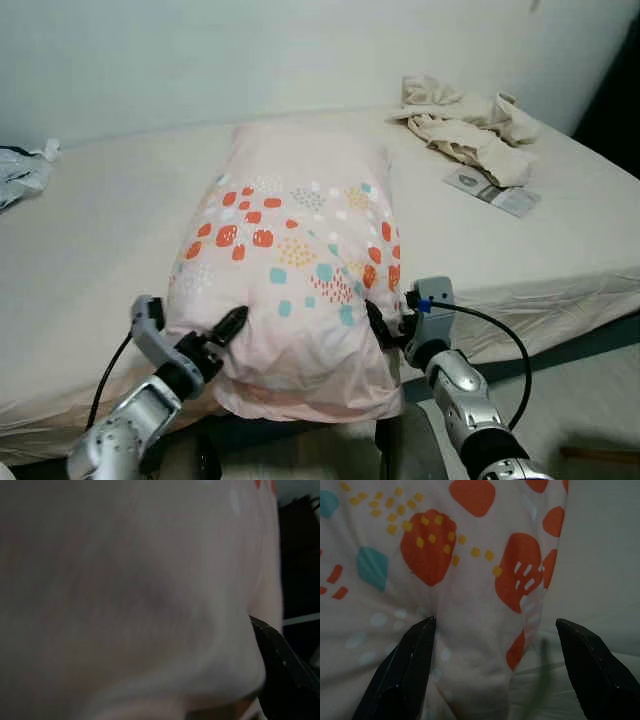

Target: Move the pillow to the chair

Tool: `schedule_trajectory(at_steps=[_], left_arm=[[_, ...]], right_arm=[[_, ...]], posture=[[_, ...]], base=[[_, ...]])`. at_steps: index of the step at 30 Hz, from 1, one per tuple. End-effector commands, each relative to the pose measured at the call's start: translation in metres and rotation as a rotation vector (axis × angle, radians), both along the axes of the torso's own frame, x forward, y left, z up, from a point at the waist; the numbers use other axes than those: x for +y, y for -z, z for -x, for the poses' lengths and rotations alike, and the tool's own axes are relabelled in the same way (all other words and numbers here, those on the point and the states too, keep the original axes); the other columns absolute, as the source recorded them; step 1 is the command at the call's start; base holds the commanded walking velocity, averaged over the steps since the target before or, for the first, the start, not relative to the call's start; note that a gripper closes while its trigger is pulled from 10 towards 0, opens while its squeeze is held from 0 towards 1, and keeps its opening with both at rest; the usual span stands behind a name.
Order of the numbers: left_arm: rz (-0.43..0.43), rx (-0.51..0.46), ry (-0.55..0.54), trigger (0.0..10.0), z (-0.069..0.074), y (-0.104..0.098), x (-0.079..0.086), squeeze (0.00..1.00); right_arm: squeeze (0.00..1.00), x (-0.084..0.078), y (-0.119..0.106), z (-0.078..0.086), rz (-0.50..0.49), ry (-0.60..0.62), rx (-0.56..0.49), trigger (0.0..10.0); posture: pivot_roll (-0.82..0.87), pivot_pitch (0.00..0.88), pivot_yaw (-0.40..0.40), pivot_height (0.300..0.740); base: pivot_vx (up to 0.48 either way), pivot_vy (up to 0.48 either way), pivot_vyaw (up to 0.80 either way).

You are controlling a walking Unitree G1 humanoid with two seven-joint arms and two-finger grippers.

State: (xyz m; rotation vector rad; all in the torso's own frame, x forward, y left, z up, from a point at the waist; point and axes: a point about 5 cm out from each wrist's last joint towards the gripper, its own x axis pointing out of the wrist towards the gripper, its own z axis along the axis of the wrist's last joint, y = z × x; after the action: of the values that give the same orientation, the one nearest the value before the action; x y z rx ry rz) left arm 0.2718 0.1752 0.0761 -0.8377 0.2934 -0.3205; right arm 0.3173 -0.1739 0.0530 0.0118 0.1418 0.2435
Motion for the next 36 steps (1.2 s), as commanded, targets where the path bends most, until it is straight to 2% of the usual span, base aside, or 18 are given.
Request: schedule_trajectory(at_steps=[1,4,5,7,8,16,19,22,23,24,25,29,30,31,33,34,35,36], left_arm=[[-0.089,0.025,0.027,10.0,-0.008,0.005,-0.010,0.00],[-0.154,0.013,0.021,10.0,-0.019,0.004,-0.015,0.00],[-0.166,0.009,0.021,3.6,-0.022,0.003,-0.016,0.00],[-0.180,0.005,0.022,3.6,-0.025,0.003,-0.017,0.00],[-0.211,-0.001,0.054,0.0,-0.028,0.001,-0.022,0.00],[-0.223,-0.024,0.086,0.0,-0.038,-0.004,-0.031,0.00],[-0.272,-0.047,0.161,0.0,-0.046,-0.007,-0.032,0.00],[-0.307,-0.054,0.187,0.0,-0.050,-0.009,-0.027,0.00],[-0.337,-0.059,0.201,0.0,-0.054,-0.012,-0.022,0.00],[-0.394,-0.061,0.220,0.0,-0.061,-0.018,-0.008,0.00],[-0.394,-0.061,0.220,0.0,-0.061,-0.018,-0.008,0.00],[-0.584,-0.062,0.300,0.0,-0.073,-0.035,0.030,0.00],[-0.622,-0.056,0.314,0.0,-0.075,-0.038,0.036,0.00],[-0.622,-0.056,0.314,0.0,-0.075,-0.038,0.036,0.00],[-0.889,0.014,0.327,0.0,-0.079,-0.048,0.070,0.00],[-0.889,0.014,0.327,0.0,-0.079,-0.048,0.070,0.00],[-0.970,0.034,0.316,0.0,-0.079,-0.049,0.078,0.00],[-1.160,0.083,0.279,0.0,-0.079,-0.051,0.097,0.00]], right_arm=[[0.00,0.002,0.005,0.003,-0.004,0.006,0.028,10.0],[0.00,0.005,0.003,0.001,-0.001,0.007,0.018,10.0],[0.00,0.005,0.002,0.000,0.000,0.007,0.016,10.0],[0.00,0.006,0.001,-0.001,0.001,0.008,0.014,10.0],[0.00,0.007,-0.001,-0.002,-0.003,0.005,0.006,10.0],[0.00,0.005,-0.009,-0.005,-0.021,0.018,-0.032,10.0],[0.00,-0.007,-0.014,-0.008,-0.051,0.085,-0.048,10.0],[0.00,-0.014,-0.016,-0.010,-0.054,0.119,-0.055,10.0],[0.00,-0.019,-0.019,-0.011,-0.055,0.145,-0.061,10.0],[0.00,-0.031,-0.022,-0.013,-0.059,0.196,-0.069,10.0],[0.00,-0.031,-0.022,-0.013,-0.059,0.196,-0.069,10.0],[0.00,-0.060,-0.034,-0.016,-0.064,0.286,-0.092,10.0],[0.00,-0.064,-0.036,-0.016,-0.064,0.299,-0.094,10.0],[0.00,-0.064,-0.036,-0.016,-0.064,0.299,-0.094,10.0],[0.00,-0.081,-0.043,-0.017,-0.043,0.337,-0.107,10.0],[0.00,-0.081,-0.043,-0.017,-0.043,0.337,-0.107,10.0],[0.00,-0.083,-0.044,-0.017,-0.042,0.343,-0.109,10.0],[0.00,-0.086,-0.046,-0.017,-0.040,0.354,-0.113,10.0]], posture=[[-0.07,0.105,-0.001,0.300],[-0.08,0.107,0.003,0.300],[-0.08,0.108,0.003,0.300],[-0.08,0.108,0.003,0.300],[-0.08,0.108,0.007,0.300],[-0.08,0.108,0.013,0.300],[-0.09,0.109,0.021,0.300],[-0.09,0.109,0.023,0.300],[-0.09,0.110,0.025,0.300],[-0.09,0.108,0.028,0.300],[-0.09,0.108,0.028,0.300],[-0.08,0.109,0.030,0.300],[-0.08,0.109,0.030,0.300],[-0.08,0.109,0.030,0.300],[-0.08,0.105,0.035,0.300],[-0.08,0.105,0.035,0.300],[-0.08,0.105,0.038,0.300],[-0.08,0.105,0.038,0.300]], base=[[0.000,0.000,0.00],[0.000,0.000,0.00],[0.000,0.000,0.00],[0.000,0.000,0.00],[0.000,0.000,0.00],[0.000,0.000,0.00],[0.000,0.000,0.00],[0.000,0.000,0.00],[0.000,0.000,0.00],[0.000,0.000,0.00],[0.000,0.000,0.00],[0.000,0.000,0.00],[0.000,0.000,0.00],[0.000,0.000,0.00],[0.000,0.000,0.00],[0.000,0.000,0.00],[0.000,0.000,0.00],[0.000,0.000,0.00]])
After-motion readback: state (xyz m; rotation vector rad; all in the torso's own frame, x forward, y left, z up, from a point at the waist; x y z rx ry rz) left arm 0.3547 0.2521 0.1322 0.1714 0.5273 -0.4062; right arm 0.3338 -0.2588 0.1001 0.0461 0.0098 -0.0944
